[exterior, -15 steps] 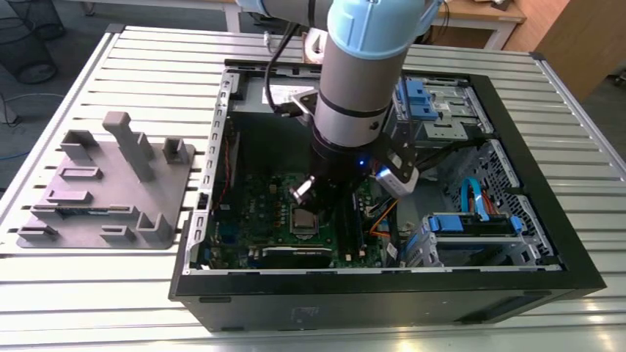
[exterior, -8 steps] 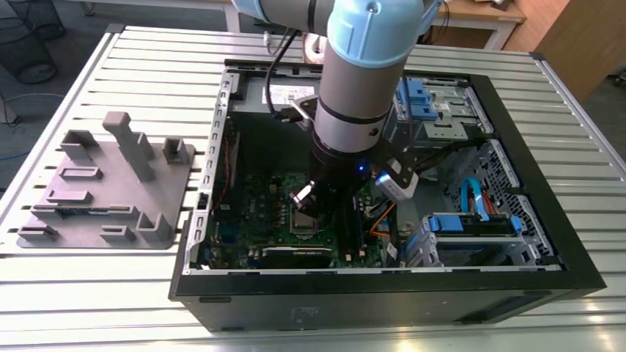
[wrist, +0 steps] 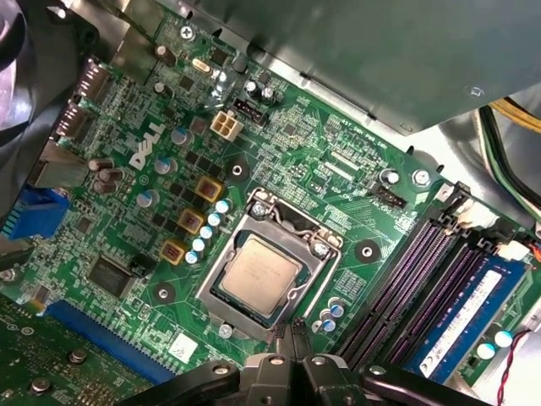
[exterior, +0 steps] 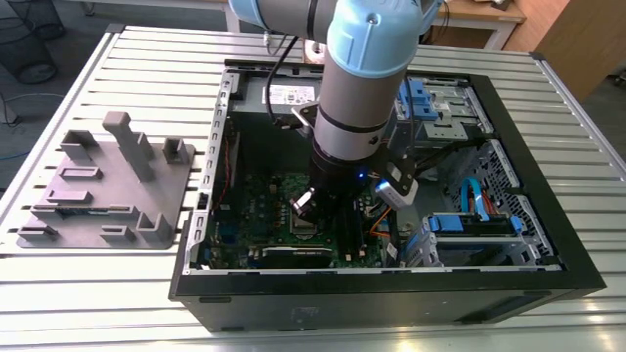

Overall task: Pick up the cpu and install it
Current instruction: 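Install the first cpu locking lever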

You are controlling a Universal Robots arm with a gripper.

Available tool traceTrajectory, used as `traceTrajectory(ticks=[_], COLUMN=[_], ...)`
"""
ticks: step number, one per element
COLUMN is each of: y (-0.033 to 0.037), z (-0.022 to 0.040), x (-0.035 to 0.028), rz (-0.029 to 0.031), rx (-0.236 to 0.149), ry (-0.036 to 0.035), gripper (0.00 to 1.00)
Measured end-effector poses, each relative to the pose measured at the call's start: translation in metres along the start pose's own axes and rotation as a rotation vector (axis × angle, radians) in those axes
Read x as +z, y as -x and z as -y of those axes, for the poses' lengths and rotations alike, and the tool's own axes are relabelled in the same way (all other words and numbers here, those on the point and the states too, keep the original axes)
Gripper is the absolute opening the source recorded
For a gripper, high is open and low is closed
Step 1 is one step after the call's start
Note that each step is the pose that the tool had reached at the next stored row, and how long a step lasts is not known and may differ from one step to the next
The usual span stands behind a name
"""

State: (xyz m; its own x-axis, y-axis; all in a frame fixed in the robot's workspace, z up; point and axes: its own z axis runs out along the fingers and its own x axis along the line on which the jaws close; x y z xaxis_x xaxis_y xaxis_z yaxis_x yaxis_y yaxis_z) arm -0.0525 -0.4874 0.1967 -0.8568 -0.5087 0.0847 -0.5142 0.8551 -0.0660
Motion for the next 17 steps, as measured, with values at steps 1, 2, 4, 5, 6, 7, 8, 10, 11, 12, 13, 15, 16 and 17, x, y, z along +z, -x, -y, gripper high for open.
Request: traceTrajectory(ticks=[1,2,4,5,6,7,8,10,11,12,13,15,16,17], y=[0.0,0.0,0.0,0.0,0.0001,0.0001,0.0002,0.0006,0.0005,0.0005,0.0006,0.0007,0.001,0.0013], z=[0.0,0.0,0.0001,0.0001,0.0,0.0,-0.0001,-0.0006,-0.0006,-0.0007,-0.0009,-0.0012,-0.0014,-0.0018], x=[0.0001,0.0001,0.0006,0.0005,0.0006,0.0006,0.0006,0.0006,0.0006,0.0006,0.0006,0.0006,0.0005,0.0005], rz=[0.0,0.0,0.0,0.0,-0.0001,-0.0001,-0.0001,-0.0004,-0.001,-0.0017,-0.0023,-0.0034,-0.0039,-0.0043], rx=[0.0,0.0,0.0,0.0,0.001,0.002,0.003,0.008,0.016,0.026,0.036,0.052,0.059,0.066], ry=[0.0001,0.0001,0.0001,0.0001,0.0002,0.0003,0.0005,0.0009,0.0015,0.0022,0.0032,0.0046,0.0051,0.0058], gripper=[0.11,0.11,0.11,0.11,0.11,0.11,0.11,0.11,0.11,0.11,0.11,0.11,0.11,0.11])
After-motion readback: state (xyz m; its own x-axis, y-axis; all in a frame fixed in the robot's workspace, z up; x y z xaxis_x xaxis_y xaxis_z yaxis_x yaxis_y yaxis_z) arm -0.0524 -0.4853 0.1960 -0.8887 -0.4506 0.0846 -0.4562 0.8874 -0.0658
